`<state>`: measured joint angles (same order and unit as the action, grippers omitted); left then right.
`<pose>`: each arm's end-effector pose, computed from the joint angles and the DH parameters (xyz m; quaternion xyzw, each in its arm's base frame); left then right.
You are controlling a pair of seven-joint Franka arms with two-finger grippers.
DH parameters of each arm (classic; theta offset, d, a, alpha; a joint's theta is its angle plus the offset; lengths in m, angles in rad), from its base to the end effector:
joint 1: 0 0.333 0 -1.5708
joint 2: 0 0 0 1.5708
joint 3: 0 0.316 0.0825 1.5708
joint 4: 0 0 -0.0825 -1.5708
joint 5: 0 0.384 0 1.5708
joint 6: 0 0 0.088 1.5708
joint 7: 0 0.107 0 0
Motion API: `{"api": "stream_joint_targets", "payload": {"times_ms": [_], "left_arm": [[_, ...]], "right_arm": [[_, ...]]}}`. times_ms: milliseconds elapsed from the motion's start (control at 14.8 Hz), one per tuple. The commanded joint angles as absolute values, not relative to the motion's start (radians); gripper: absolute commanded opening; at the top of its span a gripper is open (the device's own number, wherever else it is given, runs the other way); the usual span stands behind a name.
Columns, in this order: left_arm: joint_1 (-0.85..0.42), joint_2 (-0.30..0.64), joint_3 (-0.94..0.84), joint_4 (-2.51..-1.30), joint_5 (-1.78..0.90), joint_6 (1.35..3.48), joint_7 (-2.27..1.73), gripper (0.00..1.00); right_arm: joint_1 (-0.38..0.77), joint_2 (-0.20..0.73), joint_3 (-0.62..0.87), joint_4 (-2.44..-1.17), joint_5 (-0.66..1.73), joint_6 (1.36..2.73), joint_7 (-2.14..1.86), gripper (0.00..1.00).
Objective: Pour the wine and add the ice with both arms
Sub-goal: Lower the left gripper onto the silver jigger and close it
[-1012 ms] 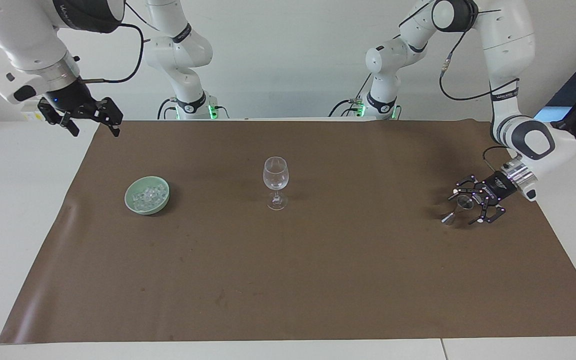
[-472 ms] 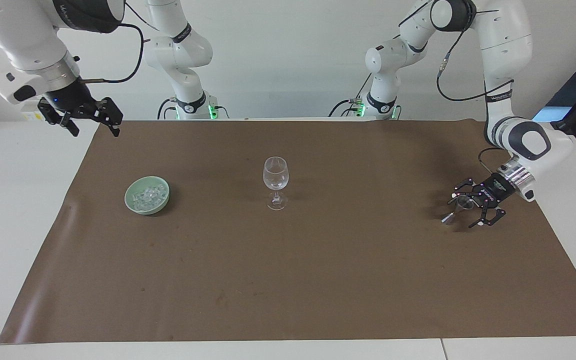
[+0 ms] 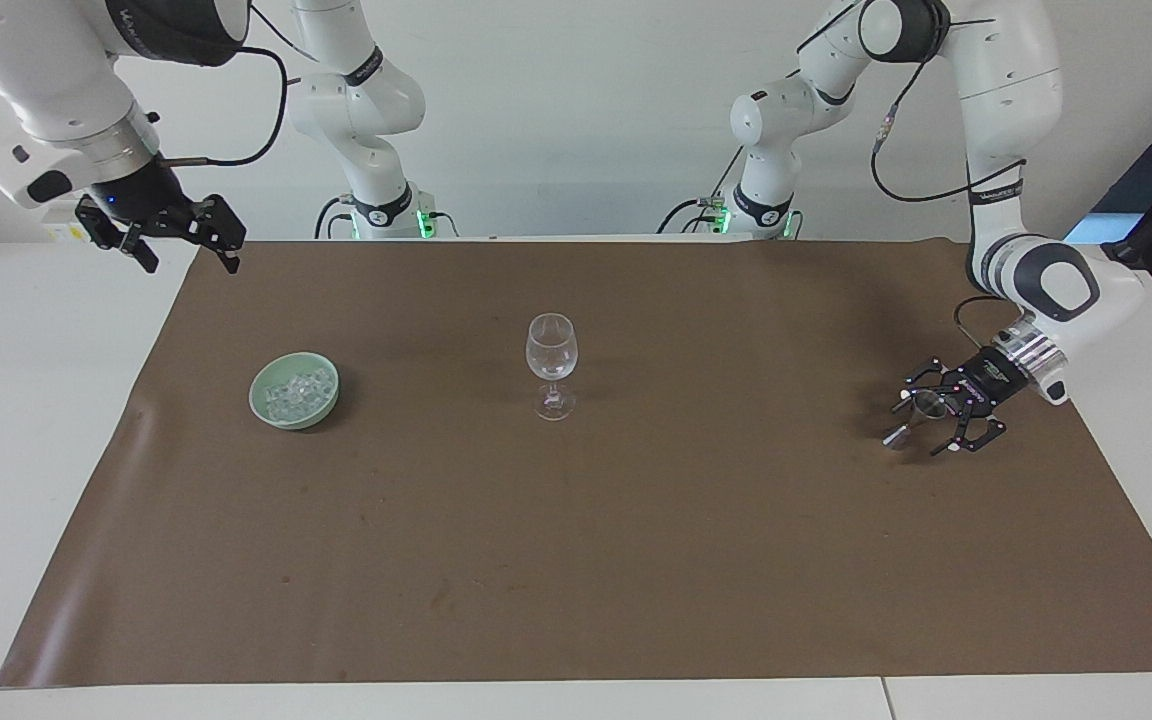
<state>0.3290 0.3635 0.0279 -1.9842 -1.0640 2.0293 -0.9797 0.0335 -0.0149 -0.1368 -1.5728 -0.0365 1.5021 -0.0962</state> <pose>0.5720 0.1595 0.2800 0.4877 0.7592 -0.2543 0.3480 0.5392 -0.0606 0.6259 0.9995 -0.0043 -0.0295 0.0143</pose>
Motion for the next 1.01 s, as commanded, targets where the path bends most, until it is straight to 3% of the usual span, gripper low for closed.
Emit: {"api": "stream_joint_targets", "payload": {"times_ms": [0,135,202,540,945], "left_arm": [[0.325,0.327,0.034,-2.025,-1.086,2.057,-0.997,0.45],[0.327,0.327,0.034,-2.025,-1.091,2.057,-1.009,0.10],[0.327,0.327,0.034,-2.023,-1.091,2.057,-1.008,0.00],[0.318,0.302,0.034,-2.019,-1.092,2.072,-1.008,0.00],[0.266,0.164,0.034,-2.065,-1.092,2.056,-1.034,0.00]], "right_arm": [[0.023,-0.031,-0.133,-1.591,-0.018,1.509,-0.112,1.00],[0.023,-0.031,-0.133,-1.591,-0.018,1.509,-0.112,1.00],[0.023,-0.031,-0.133,-1.591,-0.018,1.509,-0.112,1.00],[0.023,-0.031,-0.133,-1.591,-0.018,1.509,-0.112,1.00],[0.023,-0.031,-0.133,-1.591,-0.018,1.509,-0.112,1.00]]}}
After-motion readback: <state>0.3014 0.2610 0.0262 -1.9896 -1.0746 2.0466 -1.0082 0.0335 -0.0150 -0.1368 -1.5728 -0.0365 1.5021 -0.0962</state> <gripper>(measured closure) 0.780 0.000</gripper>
